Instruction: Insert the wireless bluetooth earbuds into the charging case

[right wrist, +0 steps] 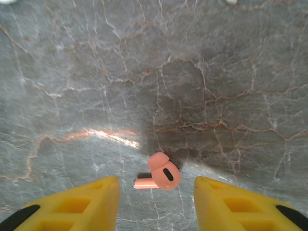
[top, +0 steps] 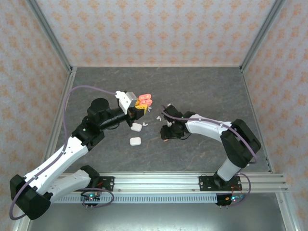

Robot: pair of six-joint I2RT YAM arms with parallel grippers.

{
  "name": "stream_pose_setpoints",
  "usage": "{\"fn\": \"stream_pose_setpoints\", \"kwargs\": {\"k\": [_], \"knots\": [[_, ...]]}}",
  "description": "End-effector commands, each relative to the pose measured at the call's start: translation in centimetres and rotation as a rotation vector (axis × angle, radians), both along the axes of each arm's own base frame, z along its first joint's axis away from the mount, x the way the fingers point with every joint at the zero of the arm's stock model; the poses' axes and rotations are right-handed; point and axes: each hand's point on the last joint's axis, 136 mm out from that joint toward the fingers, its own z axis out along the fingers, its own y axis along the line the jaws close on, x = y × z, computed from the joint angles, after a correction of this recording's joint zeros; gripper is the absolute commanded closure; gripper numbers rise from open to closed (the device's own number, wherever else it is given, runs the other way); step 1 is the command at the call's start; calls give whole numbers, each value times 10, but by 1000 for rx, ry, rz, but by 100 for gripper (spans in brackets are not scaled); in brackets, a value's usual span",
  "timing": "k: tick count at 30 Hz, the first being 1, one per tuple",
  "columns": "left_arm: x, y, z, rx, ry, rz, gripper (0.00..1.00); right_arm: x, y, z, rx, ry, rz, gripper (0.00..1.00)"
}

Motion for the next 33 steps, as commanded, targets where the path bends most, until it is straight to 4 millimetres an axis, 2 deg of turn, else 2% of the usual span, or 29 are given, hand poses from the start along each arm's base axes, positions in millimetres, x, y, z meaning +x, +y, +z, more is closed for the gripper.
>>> {"fn": "stream_pose_setpoints", "kwargs": {"k": [1,15,24,33], "knots": [[-1,2,16,-5,-48,14,100,3,-9,-3,-117,-35,29,54],[1,3,13,1,-39,25,100,1,-2,-22,-217,-26,106,51],[0,4,11,8,-35,27,100,-10,-20,-21,-256,-17,98,53],[2,3,10,8,-30,27,100,-18,-33,-15,-274,-18,89,61]]}}
